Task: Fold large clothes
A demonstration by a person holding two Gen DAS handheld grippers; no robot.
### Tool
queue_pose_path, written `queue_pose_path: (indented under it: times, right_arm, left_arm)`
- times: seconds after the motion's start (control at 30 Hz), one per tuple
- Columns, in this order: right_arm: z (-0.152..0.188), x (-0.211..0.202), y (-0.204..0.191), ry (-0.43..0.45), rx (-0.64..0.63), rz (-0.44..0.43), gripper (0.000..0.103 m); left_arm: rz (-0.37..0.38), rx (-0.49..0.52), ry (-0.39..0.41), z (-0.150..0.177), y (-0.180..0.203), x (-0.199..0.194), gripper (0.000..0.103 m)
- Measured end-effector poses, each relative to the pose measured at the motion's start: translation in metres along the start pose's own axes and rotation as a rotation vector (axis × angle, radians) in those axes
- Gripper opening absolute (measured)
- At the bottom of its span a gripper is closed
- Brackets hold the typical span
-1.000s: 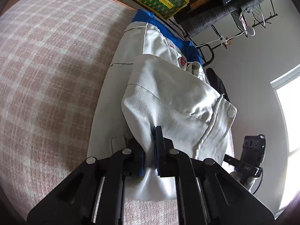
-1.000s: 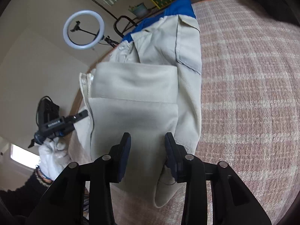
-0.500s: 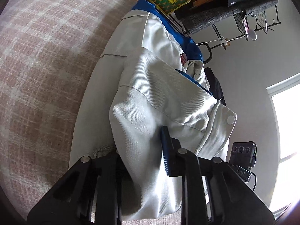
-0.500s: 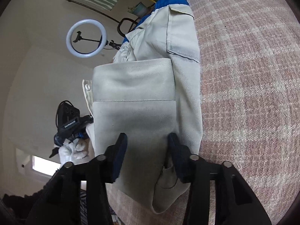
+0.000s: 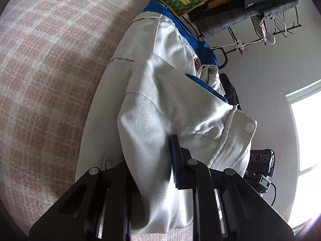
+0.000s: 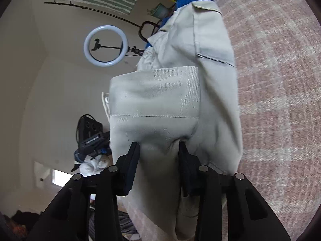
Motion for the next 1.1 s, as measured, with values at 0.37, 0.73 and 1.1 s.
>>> queue_pose_path:
  times: [0.37,0.73,1.1]
  right_arm:
    - [-0.004,-0.008,-0.031,0.092,-0.125,0.198,0.007]
    - [-0.006,0.001,-0.004,0.138,-0.223,0.54,0.005]
    - [-0.01,-0.008,-0.021,0.191,-0.288,0.588,0.005]
  left_arm:
    - [-0.056,-0.086,0.097,0.011,0.007,-0.037,0.008]
    - [-0.194,0.138,0.076,-0.005,0.004,-0.005,0.022]
    - [-0.215,0.286,0.202,0.0,0.041,-0.074,0.022]
Point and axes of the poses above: each gripper's, at about its wrist camera, not at the fingertips, and x roughly the way its jaws point, y to its right, z to its underside, the point moved 7 cm from there along x, roughly the way its jaws point, and after that the axes turned 8 degrees about x, right-handed, at the moved point
